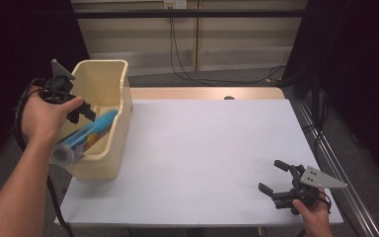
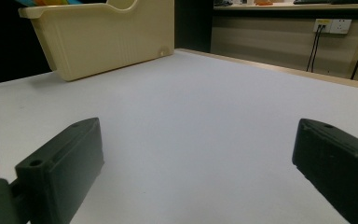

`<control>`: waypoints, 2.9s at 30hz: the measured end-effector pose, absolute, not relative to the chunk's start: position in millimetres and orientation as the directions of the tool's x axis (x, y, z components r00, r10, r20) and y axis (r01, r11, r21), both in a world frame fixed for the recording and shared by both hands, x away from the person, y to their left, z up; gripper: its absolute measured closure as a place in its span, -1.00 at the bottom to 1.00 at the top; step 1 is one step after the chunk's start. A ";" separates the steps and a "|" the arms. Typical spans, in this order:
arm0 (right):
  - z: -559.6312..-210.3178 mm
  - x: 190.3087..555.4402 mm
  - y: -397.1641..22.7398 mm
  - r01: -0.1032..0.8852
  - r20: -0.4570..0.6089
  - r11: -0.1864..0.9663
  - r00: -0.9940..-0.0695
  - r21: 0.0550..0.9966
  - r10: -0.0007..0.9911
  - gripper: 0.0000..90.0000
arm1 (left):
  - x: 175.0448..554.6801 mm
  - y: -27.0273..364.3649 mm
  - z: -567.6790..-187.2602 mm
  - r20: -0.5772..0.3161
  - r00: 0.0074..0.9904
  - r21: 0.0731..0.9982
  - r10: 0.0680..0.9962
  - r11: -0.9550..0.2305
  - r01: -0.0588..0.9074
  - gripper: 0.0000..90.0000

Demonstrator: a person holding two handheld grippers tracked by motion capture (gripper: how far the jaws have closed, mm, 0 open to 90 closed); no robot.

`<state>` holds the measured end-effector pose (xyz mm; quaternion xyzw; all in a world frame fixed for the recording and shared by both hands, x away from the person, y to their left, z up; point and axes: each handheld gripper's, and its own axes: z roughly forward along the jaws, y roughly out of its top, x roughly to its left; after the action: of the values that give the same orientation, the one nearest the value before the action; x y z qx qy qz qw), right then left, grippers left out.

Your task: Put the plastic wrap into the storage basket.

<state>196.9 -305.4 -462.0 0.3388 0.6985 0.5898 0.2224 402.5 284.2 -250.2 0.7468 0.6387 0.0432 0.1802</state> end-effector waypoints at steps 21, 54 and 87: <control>-460.6 197.2 -304.1 0.202 0.079 0.083 -0.680 0.976 0.729 -0.97 | 394.8 229.9 -254.2 -0.280 0.348 0.370 0.895 -0.234 0.899 -0.50; -461.0 197.2 -304.7 0.203 0.077 0.087 -0.682 0.975 0.727 -0.96 | 385.2 142.1 -296.1 -0.287 0.553 0.363 0.782 -0.445 0.819 -0.64; -461.1 197.3 -303.7 0.204 0.076 0.093 -0.688 0.974 0.722 -0.96 | 366.0 106.3 -369.6 -0.311 0.644 0.356 0.698 -0.543 0.760 -0.68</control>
<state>197.3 -303.7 -461.1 0.3281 0.7057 0.5883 0.2198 366.0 106.3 -369.6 0.8758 0.4164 -0.0662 0.2348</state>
